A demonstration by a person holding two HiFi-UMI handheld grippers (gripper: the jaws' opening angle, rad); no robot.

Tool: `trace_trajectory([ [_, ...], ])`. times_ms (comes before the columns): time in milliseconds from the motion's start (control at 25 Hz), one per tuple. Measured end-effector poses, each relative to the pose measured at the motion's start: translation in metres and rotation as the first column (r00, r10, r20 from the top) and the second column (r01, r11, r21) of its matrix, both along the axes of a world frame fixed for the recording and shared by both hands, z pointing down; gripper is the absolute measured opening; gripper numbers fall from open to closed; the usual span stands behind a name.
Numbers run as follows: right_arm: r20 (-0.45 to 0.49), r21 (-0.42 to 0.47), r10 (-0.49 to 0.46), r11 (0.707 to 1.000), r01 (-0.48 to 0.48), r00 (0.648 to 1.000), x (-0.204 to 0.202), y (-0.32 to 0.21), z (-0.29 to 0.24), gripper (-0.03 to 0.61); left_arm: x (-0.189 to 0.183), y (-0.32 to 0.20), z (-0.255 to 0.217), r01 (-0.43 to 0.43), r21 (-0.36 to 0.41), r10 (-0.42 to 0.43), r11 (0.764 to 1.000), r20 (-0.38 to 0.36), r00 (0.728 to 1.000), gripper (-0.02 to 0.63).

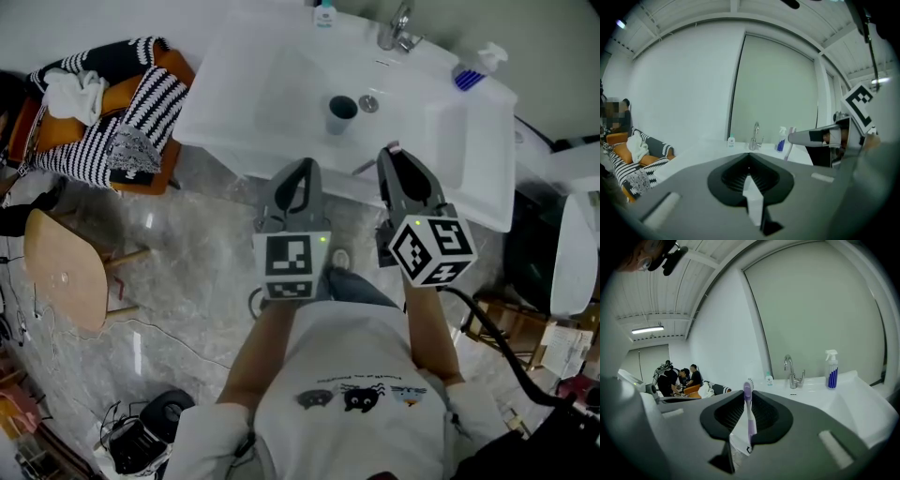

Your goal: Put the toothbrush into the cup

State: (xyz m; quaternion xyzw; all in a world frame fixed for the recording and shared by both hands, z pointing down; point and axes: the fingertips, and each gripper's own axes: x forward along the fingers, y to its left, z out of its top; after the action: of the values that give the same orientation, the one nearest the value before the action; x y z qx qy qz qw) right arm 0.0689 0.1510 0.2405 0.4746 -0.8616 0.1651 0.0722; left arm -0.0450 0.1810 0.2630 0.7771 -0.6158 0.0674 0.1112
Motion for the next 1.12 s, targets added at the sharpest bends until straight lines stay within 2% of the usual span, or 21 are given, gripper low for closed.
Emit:
trace_trajectory([
  [360,0.013,0.030,0.043,0.999,-0.043,0.999,0.003,-0.013,-0.004,0.052,-0.011,-0.006,0.005,-0.005,-0.006,0.005,1.000,-0.005,1.000,0.000],
  [600,0.034,0.046,0.017,0.999,-0.019,0.999,0.003,-0.035,-0.004,0.051,-0.013,-0.020,0.010,0.011,-0.006,-0.011,1.000,-0.004,1.000,0.000],
  [1120,0.041,-0.001,-0.014,1.000,0.014,0.999,0.002,-0.124,0.014,0.051,0.001,-0.097,0.023,-0.008,-0.032,0.009,0.999,0.019,1.000,0.000],
])
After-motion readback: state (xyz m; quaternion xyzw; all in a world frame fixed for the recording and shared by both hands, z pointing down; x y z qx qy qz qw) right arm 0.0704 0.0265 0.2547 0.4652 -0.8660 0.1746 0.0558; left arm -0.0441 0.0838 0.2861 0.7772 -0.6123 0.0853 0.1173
